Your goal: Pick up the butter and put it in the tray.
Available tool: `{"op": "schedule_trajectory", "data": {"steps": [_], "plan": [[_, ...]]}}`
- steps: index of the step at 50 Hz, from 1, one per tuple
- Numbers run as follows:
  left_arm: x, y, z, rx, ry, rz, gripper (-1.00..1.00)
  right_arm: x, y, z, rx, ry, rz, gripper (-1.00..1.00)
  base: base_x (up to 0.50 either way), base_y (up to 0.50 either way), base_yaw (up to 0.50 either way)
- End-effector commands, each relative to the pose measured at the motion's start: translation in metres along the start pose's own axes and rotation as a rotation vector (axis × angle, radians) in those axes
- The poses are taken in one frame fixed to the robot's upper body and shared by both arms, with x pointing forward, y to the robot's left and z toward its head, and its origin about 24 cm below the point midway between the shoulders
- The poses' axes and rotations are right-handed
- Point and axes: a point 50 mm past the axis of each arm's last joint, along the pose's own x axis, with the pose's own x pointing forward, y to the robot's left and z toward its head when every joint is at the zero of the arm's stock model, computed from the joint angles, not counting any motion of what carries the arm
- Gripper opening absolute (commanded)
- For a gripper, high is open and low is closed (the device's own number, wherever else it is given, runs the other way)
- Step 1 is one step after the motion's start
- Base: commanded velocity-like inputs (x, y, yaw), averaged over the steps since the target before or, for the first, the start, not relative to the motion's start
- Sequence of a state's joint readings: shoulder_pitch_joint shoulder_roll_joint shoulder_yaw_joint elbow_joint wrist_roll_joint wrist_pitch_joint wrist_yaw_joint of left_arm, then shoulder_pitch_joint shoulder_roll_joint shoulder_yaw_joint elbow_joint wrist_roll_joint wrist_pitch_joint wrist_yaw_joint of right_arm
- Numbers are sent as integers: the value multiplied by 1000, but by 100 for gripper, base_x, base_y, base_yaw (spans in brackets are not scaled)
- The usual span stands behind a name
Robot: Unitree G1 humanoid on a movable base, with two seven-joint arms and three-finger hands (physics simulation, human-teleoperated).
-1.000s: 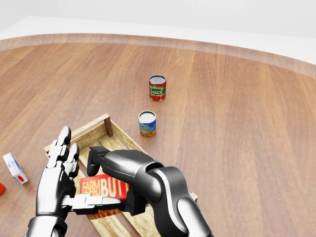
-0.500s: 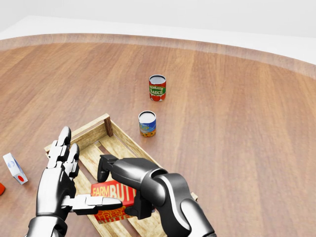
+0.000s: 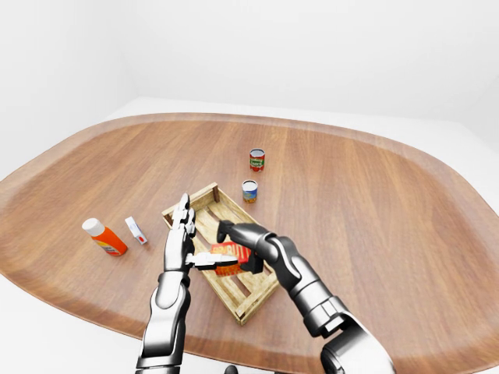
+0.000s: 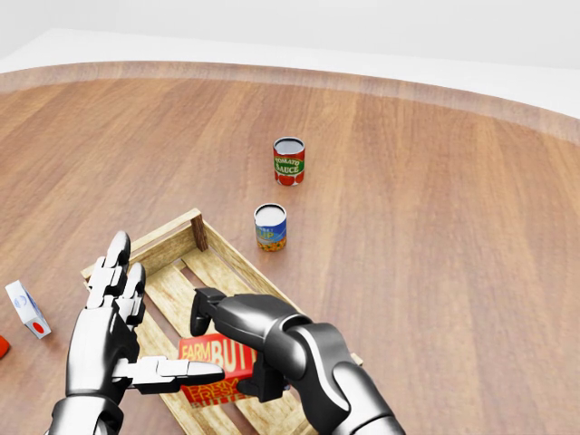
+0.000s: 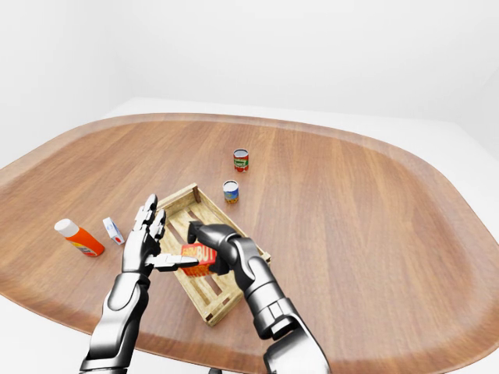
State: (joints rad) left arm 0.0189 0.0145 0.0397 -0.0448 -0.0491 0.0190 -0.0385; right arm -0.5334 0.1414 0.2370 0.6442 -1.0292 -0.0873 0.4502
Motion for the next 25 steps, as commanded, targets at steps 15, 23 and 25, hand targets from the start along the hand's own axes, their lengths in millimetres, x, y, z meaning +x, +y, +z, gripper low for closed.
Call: {"op": "schedule_trajectory", "data": {"steps": [15,23,25], "plan": [[0,0,0,-1,1,0,100,15,-9,-29,-30,144,-158,-100,0,0,0],[0,0,0,0,0,0,100,17,-4,-33,-42,169,-175,-100,0,0,0],[0,0,0,0,0,0,100,18,-2,-33,-46,172,-176,-100,0,0,0]]}}
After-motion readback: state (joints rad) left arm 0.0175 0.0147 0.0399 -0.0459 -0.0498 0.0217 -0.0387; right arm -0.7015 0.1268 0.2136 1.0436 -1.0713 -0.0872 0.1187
